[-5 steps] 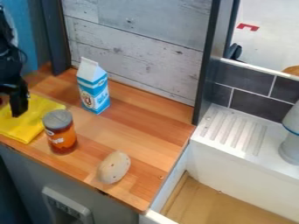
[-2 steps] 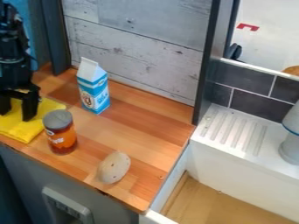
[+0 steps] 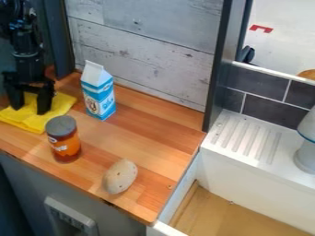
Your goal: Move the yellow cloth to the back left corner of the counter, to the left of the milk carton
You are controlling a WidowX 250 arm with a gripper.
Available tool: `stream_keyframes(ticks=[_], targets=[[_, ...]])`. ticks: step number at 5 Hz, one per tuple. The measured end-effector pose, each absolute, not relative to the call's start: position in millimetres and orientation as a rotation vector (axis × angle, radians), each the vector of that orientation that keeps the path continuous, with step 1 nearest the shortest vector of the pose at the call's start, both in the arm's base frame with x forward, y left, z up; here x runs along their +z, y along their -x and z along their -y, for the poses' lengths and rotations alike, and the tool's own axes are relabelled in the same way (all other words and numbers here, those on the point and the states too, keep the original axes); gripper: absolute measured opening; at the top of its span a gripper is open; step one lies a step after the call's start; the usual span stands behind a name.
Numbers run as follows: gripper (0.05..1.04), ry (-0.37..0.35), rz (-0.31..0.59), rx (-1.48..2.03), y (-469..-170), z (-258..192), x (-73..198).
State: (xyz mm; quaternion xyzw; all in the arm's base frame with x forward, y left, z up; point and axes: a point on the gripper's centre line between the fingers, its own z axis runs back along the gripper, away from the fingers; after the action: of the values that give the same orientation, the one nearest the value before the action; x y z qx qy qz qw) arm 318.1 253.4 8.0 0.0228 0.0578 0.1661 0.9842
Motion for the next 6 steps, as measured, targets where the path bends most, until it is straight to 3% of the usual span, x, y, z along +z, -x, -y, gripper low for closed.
stream_keyframes(ticks=[2,3,5,6], targets=[[1.0,-0.008,-0.029,0.358,-365,-262,15],[1.0,-0.01,-0.017,0.32,-369,-256,15],[1.0,-0.079,0.151,0.273,-360,-249,94],[1.0,-0.13,0.191,0.231,-347,-243,120]])
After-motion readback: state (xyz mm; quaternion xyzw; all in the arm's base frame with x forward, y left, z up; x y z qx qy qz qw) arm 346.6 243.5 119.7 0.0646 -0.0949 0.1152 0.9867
